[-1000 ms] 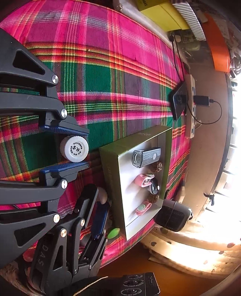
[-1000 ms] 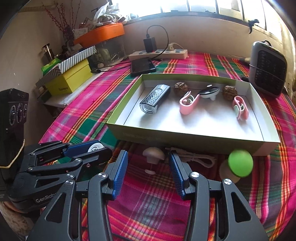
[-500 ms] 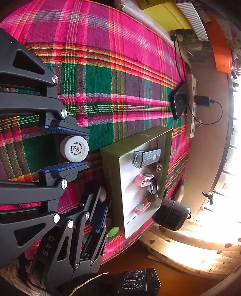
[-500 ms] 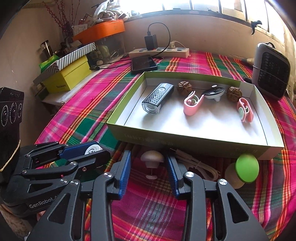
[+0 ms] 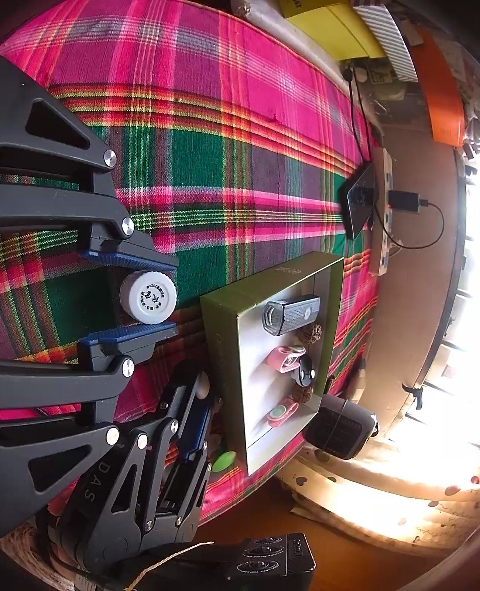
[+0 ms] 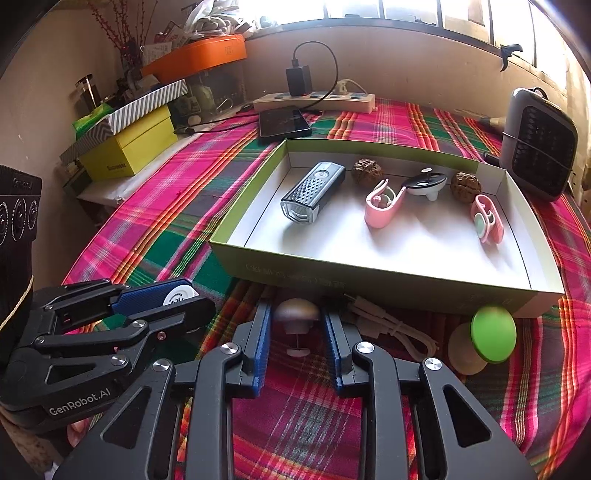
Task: Organize objects
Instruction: 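Hold the white container in the left tool while the right tool moves toward the white mushroom object, then grasp the white mushroom-shaped object with the right tool, then carry the white container and white mushroom over the box with both tools, then open the left tool to drop the container while the right tool releases the mushroom, then move the left tool toward the white USB cable while the right tool approaches the green mushroom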
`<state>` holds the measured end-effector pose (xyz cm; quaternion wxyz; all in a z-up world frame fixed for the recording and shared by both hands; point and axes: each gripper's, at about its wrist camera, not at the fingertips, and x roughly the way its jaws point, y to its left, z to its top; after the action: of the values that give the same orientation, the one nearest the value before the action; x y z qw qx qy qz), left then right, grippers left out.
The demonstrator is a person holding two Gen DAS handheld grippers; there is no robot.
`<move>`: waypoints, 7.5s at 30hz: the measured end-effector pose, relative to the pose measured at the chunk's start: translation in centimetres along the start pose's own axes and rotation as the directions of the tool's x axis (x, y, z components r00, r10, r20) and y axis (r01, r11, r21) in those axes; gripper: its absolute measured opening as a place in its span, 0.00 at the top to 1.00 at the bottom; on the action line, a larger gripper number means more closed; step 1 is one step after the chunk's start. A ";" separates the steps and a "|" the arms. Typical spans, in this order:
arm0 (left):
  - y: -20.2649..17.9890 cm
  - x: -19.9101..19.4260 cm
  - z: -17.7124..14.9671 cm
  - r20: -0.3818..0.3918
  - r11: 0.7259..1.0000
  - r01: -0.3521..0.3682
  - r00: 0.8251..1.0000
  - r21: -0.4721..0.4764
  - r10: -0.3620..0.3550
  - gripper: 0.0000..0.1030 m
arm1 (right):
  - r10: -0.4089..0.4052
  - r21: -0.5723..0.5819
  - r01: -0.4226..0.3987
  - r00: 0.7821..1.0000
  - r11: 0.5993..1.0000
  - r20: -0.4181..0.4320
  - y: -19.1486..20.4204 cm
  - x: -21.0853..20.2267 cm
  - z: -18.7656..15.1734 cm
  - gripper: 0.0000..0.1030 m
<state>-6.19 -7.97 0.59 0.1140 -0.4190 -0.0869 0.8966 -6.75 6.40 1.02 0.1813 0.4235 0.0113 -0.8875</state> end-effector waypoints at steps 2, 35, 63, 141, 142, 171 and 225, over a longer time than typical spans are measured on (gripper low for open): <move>0.0 0.0 0.0 0.000 1.000 0.000 1.000 0.000 0.000 0.74 | 0.002 0.000 -0.002 1.000 1.000 0.000 0.1 0.0 0.0 0.74; -0.6 -0.8 0.1 0.004 0.999 -0.036 0.999 0.021 0.036 0.75 | 0.038 0.030 -0.038 0.999 0.999 0.027 -0.5 -1.1 -0.3 0.74; -4.1 -1.3 4.9 0.062 0.997 -0.005 0.998 0.081 0.000 0.75 | 0.005 0.094 -0.016 0.993 0.995 0.117 -4.2 -4.4 2.9 0.74; -4.8 6.2 7.5 -0.045 0.984 -0.075 0.996 0.162 0.083 0.75 | 0.001 0.124 0.000 1.000 0.992 -0.010 -7.9 2.3 5.2 0.73; -4.9 6.2 7.5 -0.045 0.984 -0.075 0.995 0.162 0.084 0.75 | 0.003 0.124 -0.002 1.000 0.992 -0.009 -8.0 2.3 5.1 0.73; -5.0 6.1 7.4 -0.053 0.979 -0.117 0.990 0.166 0.127 0.74 | 0.036 0.185 -0.036 0.999 0.982 0.006 -8.7 2.1 4.9 0.69; -5.1 -0.9 1.6 0.036 0.994 -0.033 0.999 0.101 0.030 0.68 | -0.030 0.091 0.021 0.995 0.996 0.097 -5.8 -5.5 -0.4 0.57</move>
<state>-6.17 -3.41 3.52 0.1194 -0.3985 -0.0366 0.9086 -5.16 13.61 4.14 0.1512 0.3868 -0.0321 -0.9091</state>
